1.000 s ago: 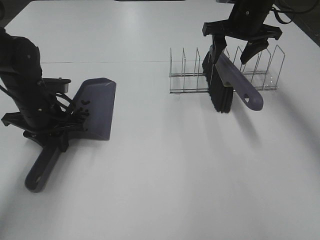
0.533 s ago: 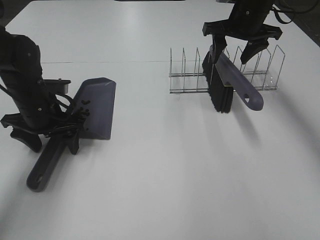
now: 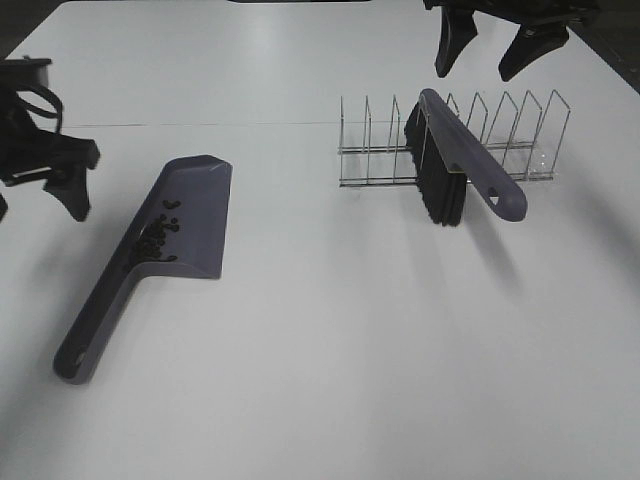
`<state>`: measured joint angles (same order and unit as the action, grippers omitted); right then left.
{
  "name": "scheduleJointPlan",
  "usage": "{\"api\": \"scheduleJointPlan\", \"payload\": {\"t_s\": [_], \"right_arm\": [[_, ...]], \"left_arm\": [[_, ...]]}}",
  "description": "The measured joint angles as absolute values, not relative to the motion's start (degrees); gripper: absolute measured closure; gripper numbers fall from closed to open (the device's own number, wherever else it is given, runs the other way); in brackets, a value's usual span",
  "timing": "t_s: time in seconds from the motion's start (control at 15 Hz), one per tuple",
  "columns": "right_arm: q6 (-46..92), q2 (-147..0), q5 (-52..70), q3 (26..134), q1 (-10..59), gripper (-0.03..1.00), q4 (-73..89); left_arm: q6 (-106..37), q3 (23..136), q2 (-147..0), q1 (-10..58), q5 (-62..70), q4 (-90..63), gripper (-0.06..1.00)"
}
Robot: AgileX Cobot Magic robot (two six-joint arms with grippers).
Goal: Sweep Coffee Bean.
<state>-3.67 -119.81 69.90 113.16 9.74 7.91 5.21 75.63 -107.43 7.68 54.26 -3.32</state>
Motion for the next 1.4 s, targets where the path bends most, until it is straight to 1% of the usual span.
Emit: {"api": "scheduleJointPlan", "payload": {"t_s": [0.2,0.33,0.4,0.53,0.6,0.8,1.2,1.4], "right_arm": [[-2.1,-113.0,69.8,104.6,9.7,0.34,8.4],[-1.5,-108.9,69.8,98.9,9.7,0.34,9.1],[-1.3,-105.4,69.9,94.8,9.7,0.34,9.5],[-0.7,-98.3,69.9,87.6,9.7,0.34,10.1],[-0.5,-90.3,70.0,80.3,9.7,0.34,10.2],[0.0,-77.4,70.0,70.2,9.7,0.34,9.2],[0.0,-55.5,70.1,54.1,9.7,0.34,7.7],[0.0,-41.8,67.4,43.9,9.7,0.34,6.1]], "left_arm": [[2.1,75.6,-102.1,2.4,54.8,-2.5,0.18],[1.4,72.8,-99.1,0.6,54.9,-1.9,0.18],[1.3,69.7,-96.3,-0.3,54.8,-0.9,0.18],[1.1,63.4,-89.4,-0.6,54.8,0.0,0.18],[1.0,57.9,-80.4,-0.6,54.8,0.0,0.18],[0.9,50.3,-67.4,-0.6,55.9,0.0,0.18],[0.9,42.5,-45.3,-0.6,59.1,0.5,0.18],[0.9,37.4,-33.1,-0.6,59.5,0.5,0.18]]}}
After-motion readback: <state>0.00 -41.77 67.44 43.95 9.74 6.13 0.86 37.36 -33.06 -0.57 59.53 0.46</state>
